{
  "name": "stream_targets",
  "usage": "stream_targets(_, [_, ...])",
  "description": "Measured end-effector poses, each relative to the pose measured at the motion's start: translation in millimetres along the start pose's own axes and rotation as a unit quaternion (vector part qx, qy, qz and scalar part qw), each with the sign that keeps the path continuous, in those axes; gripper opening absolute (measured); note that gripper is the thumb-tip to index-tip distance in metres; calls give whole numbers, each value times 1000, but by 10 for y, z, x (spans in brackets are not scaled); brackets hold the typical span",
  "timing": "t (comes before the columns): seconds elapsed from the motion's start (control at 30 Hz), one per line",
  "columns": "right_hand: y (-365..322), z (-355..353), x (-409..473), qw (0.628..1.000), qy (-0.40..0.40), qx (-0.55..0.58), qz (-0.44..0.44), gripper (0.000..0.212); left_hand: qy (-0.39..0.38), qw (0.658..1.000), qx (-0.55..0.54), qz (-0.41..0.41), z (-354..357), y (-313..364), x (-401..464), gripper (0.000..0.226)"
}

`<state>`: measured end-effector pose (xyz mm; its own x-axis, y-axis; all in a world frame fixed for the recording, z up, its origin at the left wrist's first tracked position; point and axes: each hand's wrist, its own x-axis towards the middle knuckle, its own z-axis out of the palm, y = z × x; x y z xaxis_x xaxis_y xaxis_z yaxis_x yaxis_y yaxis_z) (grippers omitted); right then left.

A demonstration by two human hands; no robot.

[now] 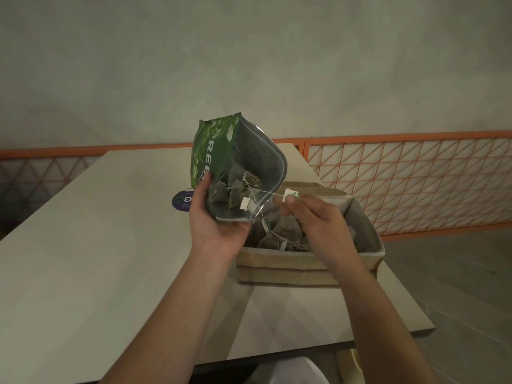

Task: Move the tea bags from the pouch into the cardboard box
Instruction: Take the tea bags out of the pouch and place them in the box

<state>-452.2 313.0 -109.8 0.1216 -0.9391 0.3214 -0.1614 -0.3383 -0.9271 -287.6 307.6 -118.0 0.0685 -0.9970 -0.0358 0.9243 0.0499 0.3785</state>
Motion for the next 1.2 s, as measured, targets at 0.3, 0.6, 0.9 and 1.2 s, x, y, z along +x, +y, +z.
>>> stream_targets(0.3, [-164,-44,135,986,106,-108,-70,19,1,1000,0,7,-12,20,8,55])
stream_targets(0.6, [-794,101,556,936,116,-213,-254,24,-2,1000,10,1,28,13,26,53])
stream_targets(0.9, [-756,76,565,942,186,-148,-238,16,-21,999,-23,7,11,50,35,51])
stream_targets(1.2, [-206,-9,361,965,3,-263,-6,27,-22,998,-52,17,-45,57,54,55])
